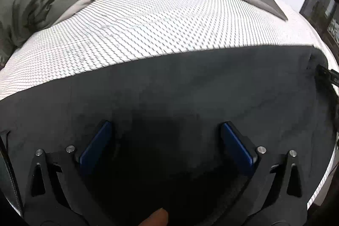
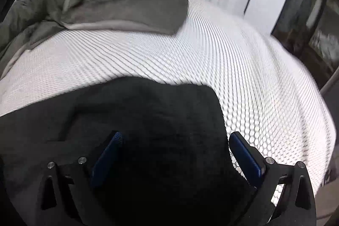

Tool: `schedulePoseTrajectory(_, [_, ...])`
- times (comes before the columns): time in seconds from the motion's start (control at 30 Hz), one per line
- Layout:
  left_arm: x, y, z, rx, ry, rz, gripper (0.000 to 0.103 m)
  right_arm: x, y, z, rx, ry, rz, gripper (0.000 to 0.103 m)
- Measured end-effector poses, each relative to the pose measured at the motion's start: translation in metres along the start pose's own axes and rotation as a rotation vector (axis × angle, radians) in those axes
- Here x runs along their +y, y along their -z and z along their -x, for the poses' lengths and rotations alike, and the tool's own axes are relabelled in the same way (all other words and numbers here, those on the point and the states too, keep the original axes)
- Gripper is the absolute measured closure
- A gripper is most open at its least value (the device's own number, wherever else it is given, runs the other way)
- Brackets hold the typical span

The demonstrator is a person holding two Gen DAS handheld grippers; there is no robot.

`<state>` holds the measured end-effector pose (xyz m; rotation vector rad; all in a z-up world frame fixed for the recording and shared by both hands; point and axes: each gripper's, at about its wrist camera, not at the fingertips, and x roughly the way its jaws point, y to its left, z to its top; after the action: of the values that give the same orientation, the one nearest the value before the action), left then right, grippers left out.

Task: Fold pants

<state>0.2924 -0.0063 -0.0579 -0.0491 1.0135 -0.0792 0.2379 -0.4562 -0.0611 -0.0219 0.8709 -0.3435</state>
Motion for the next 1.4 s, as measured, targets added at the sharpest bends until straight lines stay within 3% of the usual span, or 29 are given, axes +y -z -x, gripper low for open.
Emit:
schedulePoseTrajectory(0.13, [0.007,-0.003,0.009,-0.021,0.01,0.054,0.001,0.043,-0.019,0.03,-0.069,-0.133,0.024,0.001])
schedulePoseTrajectory(0.27, [0.015,-0.004,0.003,0.005,-0.016,0.071,0.001,0.12,-0.019,0.035,-0.097,-0.3,0.246,0.001])
schedulePoseTrajectory(0.33, [0.014,0.0,0.0,0.014,-0.027,0.049,0.001,0.155,-0.014,0.029,-0.079,-0.284,0.337,0.001])
schedulePoseTrajectory(0.43, [0.017,0.002,-0.004,0.01,-0.03,0.03,0.001,0.171,-0.009,0.011,-0.042,-0.259,0.418,0.001])
schedulePoseTrajectory(0.5, [0.019,0.004,-0.004,0.009,-0.023,0.029,0.001,0.163,-0.031,-0.022,-0.019,-0.098,0.417,0.001])
schedulePoseTrajectory(0.57, [0.022,0.006,-0.005,0.007,-0.02,0.021,0.001,0.111,-0.048,-0.05,0.003,0.067,0.299,0.001])
schedulePoseTrajectory(0.6, [0.022,0.007,-0.005,0.004,-0.017,0.017,0.001,0.084,-0.056,-0.061,0.017,0.103,0.216,0.001])
schedulePoseTrajectory(0.63, [0.022,0.008,-0.005,0.005,-0.011,0.012,0.001,0.049,-0.063,-0.07,0.038,0.086,0.087,0.001])
schedulePoseTrajectory(0.7, [0.023,0.009,-0.005,0.005,-0.01,0.007,0.001,0.014,-0.068,-0.08,0.065,0.156,-0.032,0.001])
schedulePoseTrajectory(0.77, [0.023,0.008,-0.005,0.01,-0.016,0.007,0.001,-0.003,-0.069,-0.077,0.065,0.103,-0.085,0.001])
schedulePoseTrajectory(0.87, [0.022,0.003,-0.001,0.013,-0.027,0.015,0.001,0.002,-0.072,-0.051,0.026,0.093,-0.03,0.001])
schedulePoseTrajectory(0.97, [0.018,-0.007,0.014,-0.048,-0.005,0.018,0.001,0.016,-0.079,-0.011,-0.039,0.039,-0.002,0.001])
schedulePoseTrajectory(1.1, [0.003,-0.021,0.012,-0.07,0.052,0.032,0.001,0.048,-0.064,0.044,-0.106,-0.125,0.116,0.001])
schedulePoseTrajectory(1.17, [-0.007,-0.021,0.002,-0.035,0.044,0.027,0.001,0.068,-0.042,0.051,-0.091,-0.227,0.115,0.001])
schedulePoseTrajectory(1.23, [-0.018,-0.018,-0.015,0.022,0.022,0.016,0.001,0.09,-0.008,0.046,-0.008,-0.355,0.158,0.001])
schedulePoseTrajectory(1.27, [-0.021,-0.015,-0.018,0.026,0.0,0.015,0.001,0.104,0.012,0.04,0.031,-0.342,0.201,0.001])
schedulePoseTrajectory(1.33, [-0.022,-0.011,-0.015,0.021,-0.012,0.001,0.001,0.121,0.024,0.028,0.072,-0.219,0.308,0.001])
schedulePoseTrajectory(1.4, [-0.014,-0.006,-0.01,0.022,-0.032,-0.032,0.001,0.119,0.031,0.035,0.028,-0.164,0.375,0.001])
